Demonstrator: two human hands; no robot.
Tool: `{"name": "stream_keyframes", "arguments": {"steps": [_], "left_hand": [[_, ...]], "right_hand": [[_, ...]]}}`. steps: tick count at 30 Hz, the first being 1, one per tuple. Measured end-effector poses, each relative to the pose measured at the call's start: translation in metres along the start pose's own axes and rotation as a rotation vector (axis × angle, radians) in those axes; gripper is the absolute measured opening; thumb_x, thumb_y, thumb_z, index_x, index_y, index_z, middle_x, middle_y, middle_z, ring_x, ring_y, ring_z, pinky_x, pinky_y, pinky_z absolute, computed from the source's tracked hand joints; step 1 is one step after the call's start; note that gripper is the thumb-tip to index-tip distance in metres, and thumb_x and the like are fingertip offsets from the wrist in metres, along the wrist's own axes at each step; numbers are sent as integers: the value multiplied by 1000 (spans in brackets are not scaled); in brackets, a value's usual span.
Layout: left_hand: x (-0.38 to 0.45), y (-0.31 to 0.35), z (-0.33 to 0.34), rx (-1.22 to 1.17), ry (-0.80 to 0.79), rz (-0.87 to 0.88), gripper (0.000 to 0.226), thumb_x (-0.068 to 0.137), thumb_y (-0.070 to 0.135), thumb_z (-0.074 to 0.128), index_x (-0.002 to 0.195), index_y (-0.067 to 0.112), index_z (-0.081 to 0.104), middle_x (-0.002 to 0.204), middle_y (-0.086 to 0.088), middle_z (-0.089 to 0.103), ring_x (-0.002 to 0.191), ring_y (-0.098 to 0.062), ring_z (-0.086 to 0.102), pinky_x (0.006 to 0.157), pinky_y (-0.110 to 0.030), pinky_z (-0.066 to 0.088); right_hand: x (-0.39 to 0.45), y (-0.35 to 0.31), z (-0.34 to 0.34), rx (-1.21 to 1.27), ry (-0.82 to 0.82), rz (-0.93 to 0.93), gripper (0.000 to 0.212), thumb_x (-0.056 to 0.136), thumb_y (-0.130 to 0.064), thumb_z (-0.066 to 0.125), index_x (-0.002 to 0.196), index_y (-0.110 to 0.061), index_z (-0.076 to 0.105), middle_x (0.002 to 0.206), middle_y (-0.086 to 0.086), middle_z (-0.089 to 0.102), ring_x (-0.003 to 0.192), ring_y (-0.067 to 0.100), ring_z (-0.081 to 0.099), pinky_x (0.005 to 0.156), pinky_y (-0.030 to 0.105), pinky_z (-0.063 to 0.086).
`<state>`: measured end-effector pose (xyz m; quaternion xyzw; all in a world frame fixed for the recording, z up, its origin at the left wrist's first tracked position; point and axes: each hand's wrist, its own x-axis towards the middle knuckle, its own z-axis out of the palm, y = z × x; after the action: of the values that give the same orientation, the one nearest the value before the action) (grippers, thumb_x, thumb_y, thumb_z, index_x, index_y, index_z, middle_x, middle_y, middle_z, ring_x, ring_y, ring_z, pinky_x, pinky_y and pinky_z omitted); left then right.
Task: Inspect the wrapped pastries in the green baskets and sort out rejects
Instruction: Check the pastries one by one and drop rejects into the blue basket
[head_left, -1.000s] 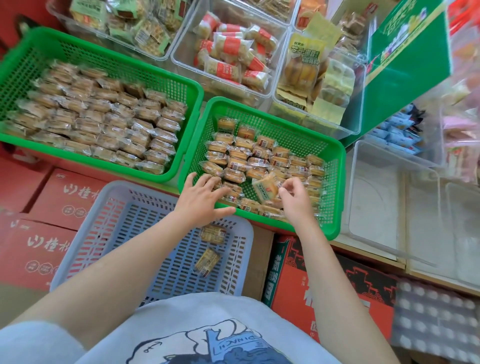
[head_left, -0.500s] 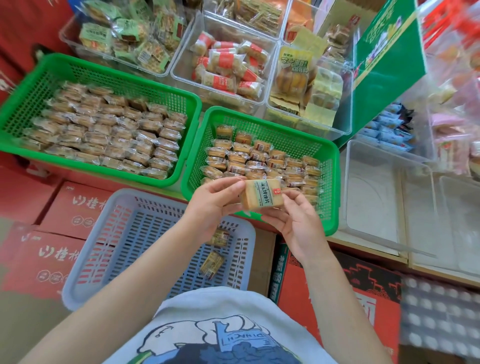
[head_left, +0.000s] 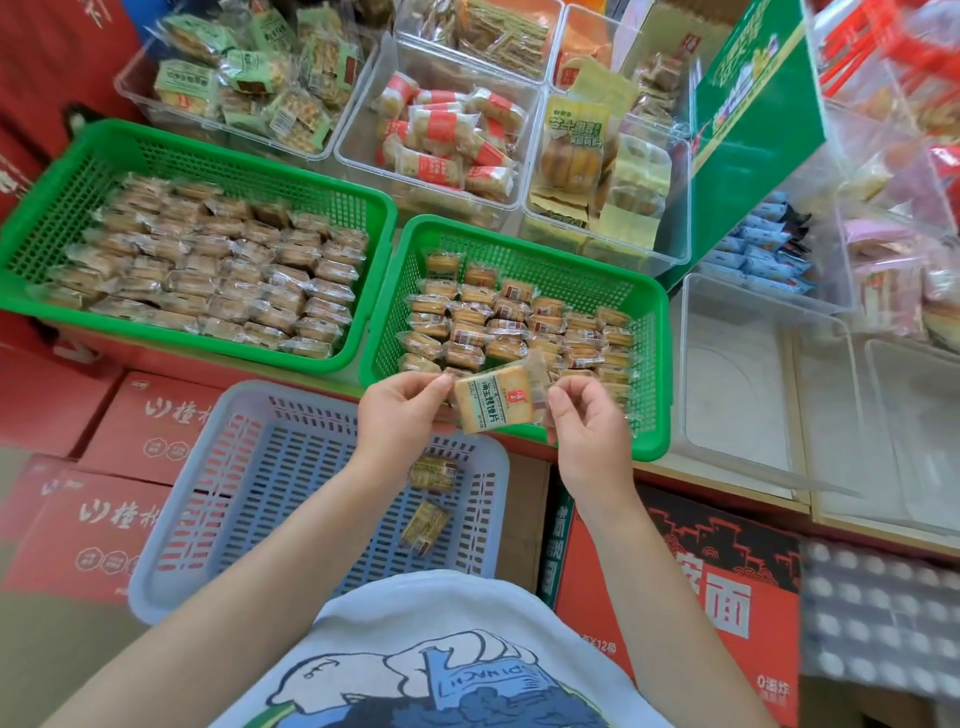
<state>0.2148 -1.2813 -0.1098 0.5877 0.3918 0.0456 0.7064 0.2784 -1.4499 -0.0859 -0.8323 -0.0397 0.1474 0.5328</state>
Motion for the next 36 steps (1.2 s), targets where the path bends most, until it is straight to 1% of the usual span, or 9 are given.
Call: {"name": "stream_keyframes", "arguments": {"steps": [6,11,18,22,24,26,30,33,36], "left_hand": [[5,-1,1,94,-140,93,18,103,13,54,89,10,66,86,-10,71,79,-17,69,62,-27,58],[2,-1,3,162,-213,130,19,105,14,50,90,13,62,82,-4,67,72,-17,67,57,-27,57],[-12,-4,15,133,-187,114,17,108,24,43,102,12,55,65,-10,60,42,-13,49,41,-27,39],[-13,3,7,-72,-417,-54,18,104,24,51,116,11,57,63,-9,60,53,-23,60,55,-33,51],[-14,4,-1,-124,-601,-117,35,92,21,65,123,11,55,73,-9,65,62,-21,64,58,-29,55],[-15,2,-9,-123,-724,-139,51,81,11,72,128,13,52,78,-6,67,67,-19,65,62,-26,55],[-14,-7,-19,-85,-767,-172,60,80,-1,72,134,11,51,81,-6,66,68,-16,65,65,-25,53],[-12,-12,-26,-45,-809,-192,57,89,-2,69,141,10,50,92,-12,65,70,-17,62,66,-25,51],[-9,-14,-31,38,-837,-150,47,92,2,65,134,23,59,94,-13,67,75,-21,57,71,-31,48]], "right_hand": [[2,1,-5,138,-63,192,12,105,-15,47,97,-13,55,80,3,62,64,12,52,59,30,44],[0,-2,-7,122,-99,136,17,106,-24,47,94,-14,55,74,0,62,58,11,49,52,24,41],[-13,5,9,-61,144,48,20,107,-26,41,93,-15,50,89,13,64,76,27,61,63,41,50],[-24,4,7,-24,282,41,18,107,-28,43,90,-26,49,87,3,66,73,14,62,61,32,50],[-29,4,1,-24,342,29,18,106,-27,43,89,-27,49,87,-1,65,74,9,61,63,27,49],[-35,7,-1,-11,385,40,17,106,-28,44,90,-26,50,90,0,67,83,14,65,71,32,53],[-46,16,6,106,402,169,21,104,-34,46,85,-38,55,92,5,72,90,30,70,82,55,57],[-54,18,7,269,408,236,15,104,-33,48,95,-29,59,92,6,74,80,21,72,66,41,60],[-65,13,5,506,269,272,30,103,-36,49,107,-7,57,72,5,61,48,10,45,42,22,34]]}}
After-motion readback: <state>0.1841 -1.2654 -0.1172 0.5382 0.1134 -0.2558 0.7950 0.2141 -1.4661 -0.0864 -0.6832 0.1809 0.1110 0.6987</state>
